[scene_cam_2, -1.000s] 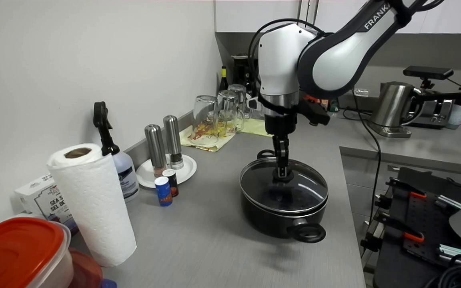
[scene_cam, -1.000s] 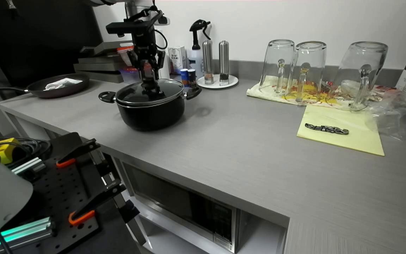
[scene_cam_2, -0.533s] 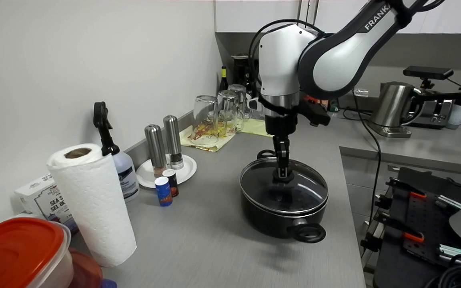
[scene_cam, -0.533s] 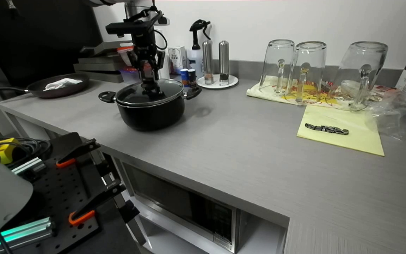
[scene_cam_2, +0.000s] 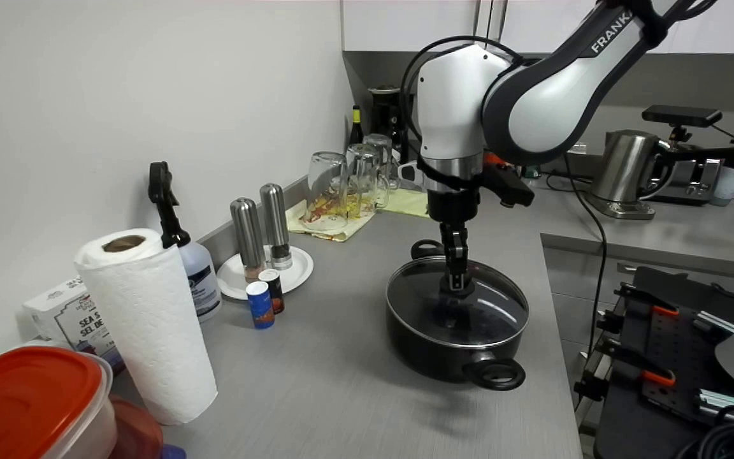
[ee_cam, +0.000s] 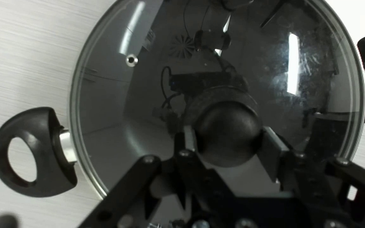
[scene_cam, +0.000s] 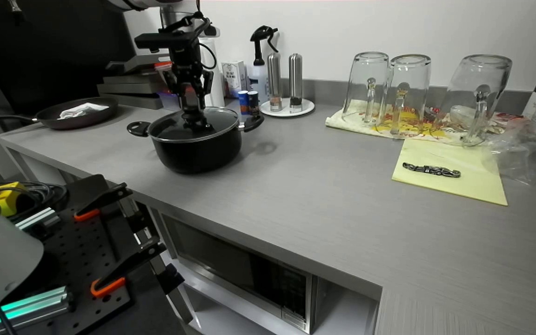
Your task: Put the glass lid on the black pot.
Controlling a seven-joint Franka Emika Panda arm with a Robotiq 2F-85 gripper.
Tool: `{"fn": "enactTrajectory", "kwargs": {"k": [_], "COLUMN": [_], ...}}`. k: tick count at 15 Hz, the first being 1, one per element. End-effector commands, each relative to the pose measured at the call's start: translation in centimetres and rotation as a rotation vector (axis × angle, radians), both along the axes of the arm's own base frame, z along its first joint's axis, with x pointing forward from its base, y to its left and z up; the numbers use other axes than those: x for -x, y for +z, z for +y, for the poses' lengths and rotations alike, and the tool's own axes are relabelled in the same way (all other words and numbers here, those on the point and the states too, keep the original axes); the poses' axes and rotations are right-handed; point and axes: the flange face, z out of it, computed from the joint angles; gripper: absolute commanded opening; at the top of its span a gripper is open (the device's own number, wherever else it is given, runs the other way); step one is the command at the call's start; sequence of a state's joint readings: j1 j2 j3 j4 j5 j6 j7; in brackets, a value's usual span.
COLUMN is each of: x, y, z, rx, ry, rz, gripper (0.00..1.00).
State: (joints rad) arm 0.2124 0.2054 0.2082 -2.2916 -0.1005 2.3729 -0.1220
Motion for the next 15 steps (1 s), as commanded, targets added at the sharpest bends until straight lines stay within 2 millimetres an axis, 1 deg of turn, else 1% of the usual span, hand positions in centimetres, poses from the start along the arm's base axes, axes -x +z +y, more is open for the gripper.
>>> {"fn": "enactTrajectory", "kwargs": {"k": [1, 2, 3, 4, 5, 6, 8, 14, 15], "x": [0.9, 0.8, 0.8, 0.8, 0.9, 1.0, 1.1, 1.1, 0.5], "y": [0.4, 0.3, 0.3, 0.3, 0.4, 0.4, 0.6, 2.1, 1.2], "z": [0.1, 0.0, 0.0, 0.0, 0.0, 0.0, -0.1, -0.7, -0.2], "rx": [-0.018, -0.016, -0.015, -0.019, -0.018, -0.018, -0.020, -0.025, -0.007], "ry": [0.019, 0.020, 0.016, 0.016, 0.017, 0.018, 0.017, 0.004, -0.003], "rz": [0.000, 0.000, 0.001, 0.001, 0.001, 0.000, -0.003, -0.044, -0.020], "gripper": [0.25, 0.25, 0.75, 0.76, 0.81, 0.89, 1.00, 1.00, 1.00]}}
